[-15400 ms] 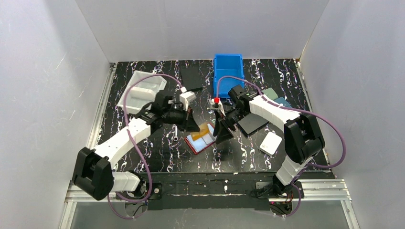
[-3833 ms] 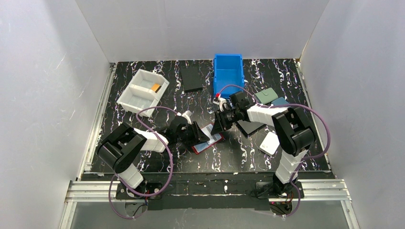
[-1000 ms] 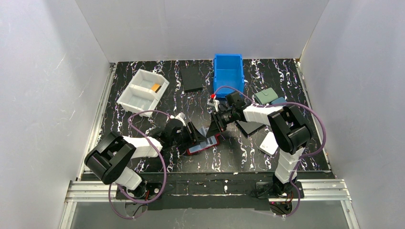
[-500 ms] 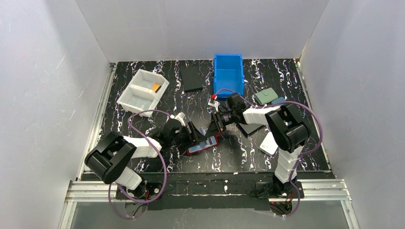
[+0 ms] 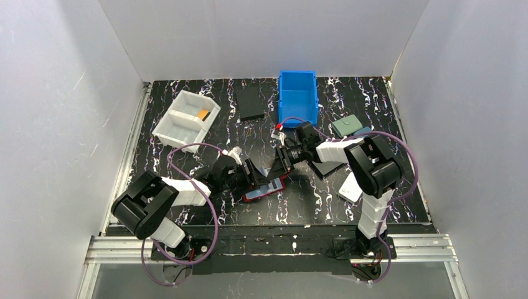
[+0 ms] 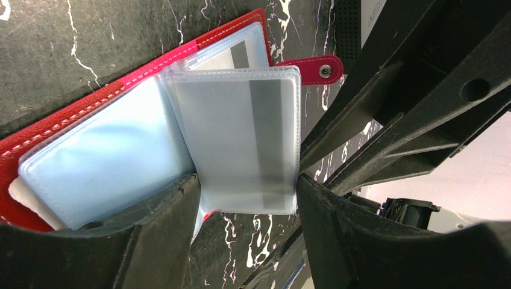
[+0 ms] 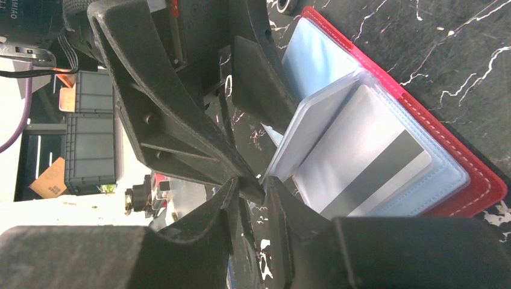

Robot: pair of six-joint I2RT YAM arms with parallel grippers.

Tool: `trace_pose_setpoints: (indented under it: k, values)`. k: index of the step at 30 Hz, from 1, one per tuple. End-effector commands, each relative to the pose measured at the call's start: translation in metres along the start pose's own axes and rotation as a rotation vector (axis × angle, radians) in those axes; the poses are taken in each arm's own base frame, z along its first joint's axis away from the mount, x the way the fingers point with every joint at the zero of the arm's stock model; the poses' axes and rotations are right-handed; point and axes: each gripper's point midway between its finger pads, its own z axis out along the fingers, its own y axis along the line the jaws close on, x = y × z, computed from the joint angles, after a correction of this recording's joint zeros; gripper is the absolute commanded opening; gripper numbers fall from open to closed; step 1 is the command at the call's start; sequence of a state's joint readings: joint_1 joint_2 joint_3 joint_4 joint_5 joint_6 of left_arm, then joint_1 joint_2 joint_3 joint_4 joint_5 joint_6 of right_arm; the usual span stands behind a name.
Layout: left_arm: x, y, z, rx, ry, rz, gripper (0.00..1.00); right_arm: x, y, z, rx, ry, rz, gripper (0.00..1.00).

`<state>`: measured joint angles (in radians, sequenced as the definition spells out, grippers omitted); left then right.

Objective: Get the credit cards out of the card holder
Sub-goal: Remove the credit card from the card holder.

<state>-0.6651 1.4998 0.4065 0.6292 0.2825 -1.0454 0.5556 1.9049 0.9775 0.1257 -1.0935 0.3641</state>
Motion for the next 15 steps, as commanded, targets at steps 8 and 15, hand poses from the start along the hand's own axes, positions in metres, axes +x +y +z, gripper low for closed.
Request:
trace_pose_setpoints:
  k: [8, 15]
  values:
    - [0.005, 0.015, -0.002, -0.036, 0.005, 0.005, 0.37, 0.006, 0.003, 0.009, -0.031, 0.026, -0.021, 0.33]
    - [0.005, 0.017, -0.005, -0.031, 0.001, -0.003, 0.33, 0.007, -0.019, 0.007, 0.102, 0.03, -0.049, 0.37]
